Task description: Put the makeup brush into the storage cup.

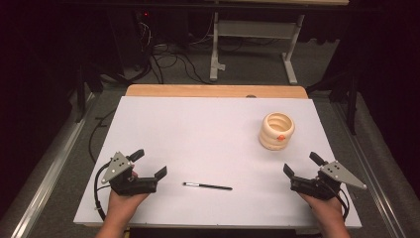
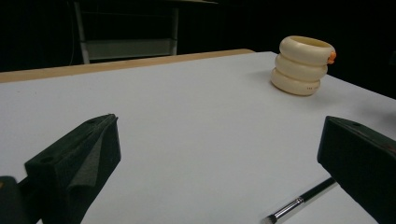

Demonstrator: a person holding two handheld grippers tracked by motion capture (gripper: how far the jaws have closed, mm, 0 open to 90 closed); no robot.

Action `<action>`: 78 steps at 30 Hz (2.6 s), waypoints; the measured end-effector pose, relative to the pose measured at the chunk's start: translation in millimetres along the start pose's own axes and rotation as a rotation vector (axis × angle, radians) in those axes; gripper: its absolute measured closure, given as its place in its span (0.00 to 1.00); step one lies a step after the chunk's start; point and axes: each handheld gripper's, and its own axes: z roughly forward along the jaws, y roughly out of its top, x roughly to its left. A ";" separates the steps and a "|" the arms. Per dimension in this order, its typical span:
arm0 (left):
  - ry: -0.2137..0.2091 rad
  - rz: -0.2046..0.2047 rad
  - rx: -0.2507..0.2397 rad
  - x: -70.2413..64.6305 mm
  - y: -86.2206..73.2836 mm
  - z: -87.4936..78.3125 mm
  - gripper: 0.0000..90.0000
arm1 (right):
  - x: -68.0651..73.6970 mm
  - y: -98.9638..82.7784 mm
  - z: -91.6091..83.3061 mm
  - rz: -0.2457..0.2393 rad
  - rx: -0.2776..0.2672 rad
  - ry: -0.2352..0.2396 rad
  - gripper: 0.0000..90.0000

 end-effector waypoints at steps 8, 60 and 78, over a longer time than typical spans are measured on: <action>0.003 0.000 0.001 0.0 0.1 0.3 0.00 | 1.8 0.8 0.1 -0.009 -0.005 0.006 0.01; -0.001 0.003 -0.004 -2.7 -0.1 0.4 0.00 | 14.7 17.5 0.6 -0.070 0.169 -0.053 0.04; -0.007 0.004 -0.009 -2.5 0.2 -2.4 0.00 | 10.6 14.7 17.8 -0.044 0.381 -0.062 0.06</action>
